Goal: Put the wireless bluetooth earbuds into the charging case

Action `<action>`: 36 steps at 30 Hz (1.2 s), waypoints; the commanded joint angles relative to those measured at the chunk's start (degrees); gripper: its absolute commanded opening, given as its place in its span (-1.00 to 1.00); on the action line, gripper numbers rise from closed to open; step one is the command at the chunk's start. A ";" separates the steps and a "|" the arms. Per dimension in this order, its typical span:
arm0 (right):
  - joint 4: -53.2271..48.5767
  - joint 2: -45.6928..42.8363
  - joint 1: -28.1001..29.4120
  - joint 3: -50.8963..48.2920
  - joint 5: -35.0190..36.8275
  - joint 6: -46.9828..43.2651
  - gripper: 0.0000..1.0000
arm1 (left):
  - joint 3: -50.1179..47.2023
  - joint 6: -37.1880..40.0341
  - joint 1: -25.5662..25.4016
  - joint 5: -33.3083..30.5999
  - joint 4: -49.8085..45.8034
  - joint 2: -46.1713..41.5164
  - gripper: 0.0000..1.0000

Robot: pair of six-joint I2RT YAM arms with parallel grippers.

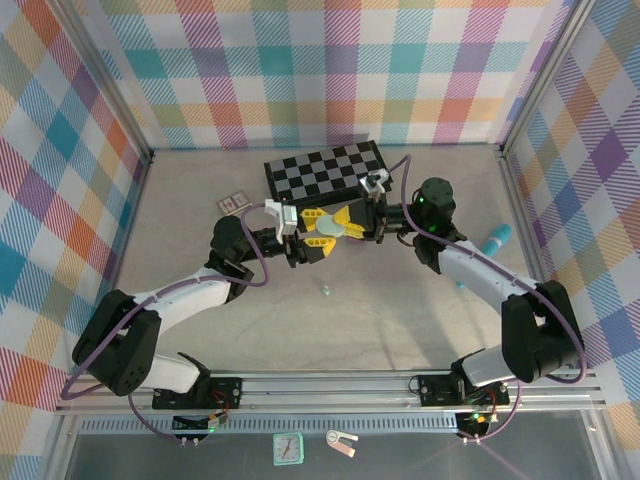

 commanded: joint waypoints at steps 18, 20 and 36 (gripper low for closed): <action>4.88 0.49 0.44 1.09 0.55 2.69 -1.00 | 1.25 0.15 -0.66 3.12 5.85 1.49 0.06; 5.48 0.64 0.44 1.01 0.54 3.13 -1.00 | 1.25 0.11 -0.66 3.17 5.91 1.63 0.04; 0.73 0.26 0.44 1.44 0.33 -0.10 -0.97 | 2.33 -2.27 -0.66 3.91 7.84 2.24 -0.18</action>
